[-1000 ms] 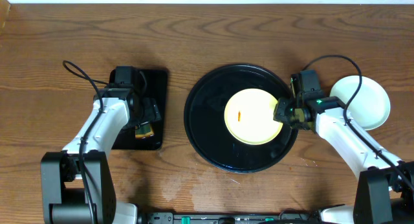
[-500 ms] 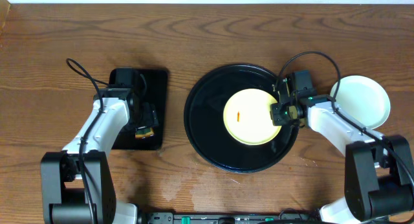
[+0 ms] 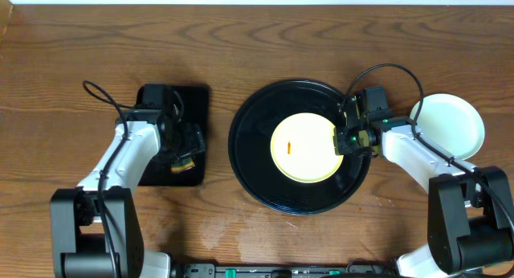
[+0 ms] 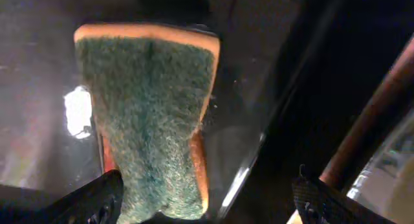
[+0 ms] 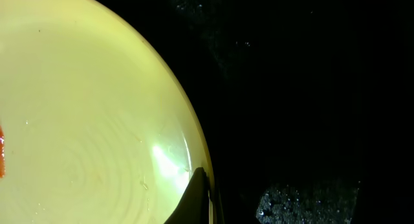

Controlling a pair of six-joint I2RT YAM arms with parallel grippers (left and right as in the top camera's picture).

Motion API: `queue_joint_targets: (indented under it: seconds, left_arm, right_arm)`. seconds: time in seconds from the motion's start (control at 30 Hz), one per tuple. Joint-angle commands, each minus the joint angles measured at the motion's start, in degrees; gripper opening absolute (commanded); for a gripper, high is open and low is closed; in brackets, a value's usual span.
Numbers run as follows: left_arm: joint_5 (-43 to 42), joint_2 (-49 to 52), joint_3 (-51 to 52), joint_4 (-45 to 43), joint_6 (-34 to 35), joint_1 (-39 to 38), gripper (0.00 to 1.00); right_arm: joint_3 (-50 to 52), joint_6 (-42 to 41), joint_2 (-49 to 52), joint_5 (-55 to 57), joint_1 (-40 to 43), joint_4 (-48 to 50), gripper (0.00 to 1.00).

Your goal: Clean dirty plates on tray and stack at the side

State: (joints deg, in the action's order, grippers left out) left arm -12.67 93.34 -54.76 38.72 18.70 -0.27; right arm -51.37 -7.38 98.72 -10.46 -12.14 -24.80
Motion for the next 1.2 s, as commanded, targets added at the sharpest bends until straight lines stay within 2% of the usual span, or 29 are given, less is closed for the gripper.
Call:
queue_joint_targets:
  seconds: [0.0,0.1,0.17,0.23,0.4,0.63,0.83,0.87,0.9,0.97,1.07,1.17]
  left_arm:
    - [1.81,-0.22,-0.09,-1.38,1.84,0.15,0.84]
    - [11.13,0.02,-0.09,-3.74,1.92,0.15,0.84]
    - [13.22,0.24,-0.09,-4.07,2.21,0.15,0.83]
    - [13.35,0.81,-0.09,-4.22,2.19,0.15,0.77]
    - [13.35,4.2,0.17,-7.26,1.97,0.15,0.5]
    - [13.35,10.86,0.17,-10.58,1.49,0.15,0.08]
    - [13.16,8.63,-2.49,-6.93,0.09,0.15,0.08]
    - [13.18,7.76,-3.26,-5.88,-0.7,0.15,0.17]
    - [13.16,6.93,-3.85,-5.09,-1.18,0.15,0.32]
    - [13.18,5.11,-4.79,-3.45,-1.31,0.15,0.54]
    - [13.16,2.32,-5.01,-1.77,-1.25,0.15,0.63]
    - [13.07,1.81,-4.96,0.66,-0.76,0.04,0.63]
  right_arm:
    - [0.63,-0.94,1.27,0.11,-0.28,-1.18,0.01]
    - [0.63,-0.94,1.27,0.11,-0.28,-1.14,0.01]
    - [0.63,-0.94,1.25,0.11,-0.28,-1.11,0.01]
    - [0.63,-0.96,1.27,0.09,-0.28,-1.14,0.01]
    - [0.63,-1.97,1.27,0.09,-0.28,-0.94,0.01]
    - [0.63,-2.05,1.27,0.07,-0.28,-0.94,0.01]
    - [0.63,-2.05,1.27,0.07,-0.28,-0.98,0.01]
    - [0.63,-2.05,1.27,0.07,-0.28,-0.98,0.01]
    - [0.63,-2.05,1.27,0.07,-0.28,-0.96,0.01]
    - [0.63,-2.05,1.27,0.09,-0.28,-0.96,0.01]
    - [0.63,-2.05,1.27,0.09,-0.28,-0.92,0.01]
    - [0.63,-2.05,1.27,0.09,-0.28,-0.9,0.01]
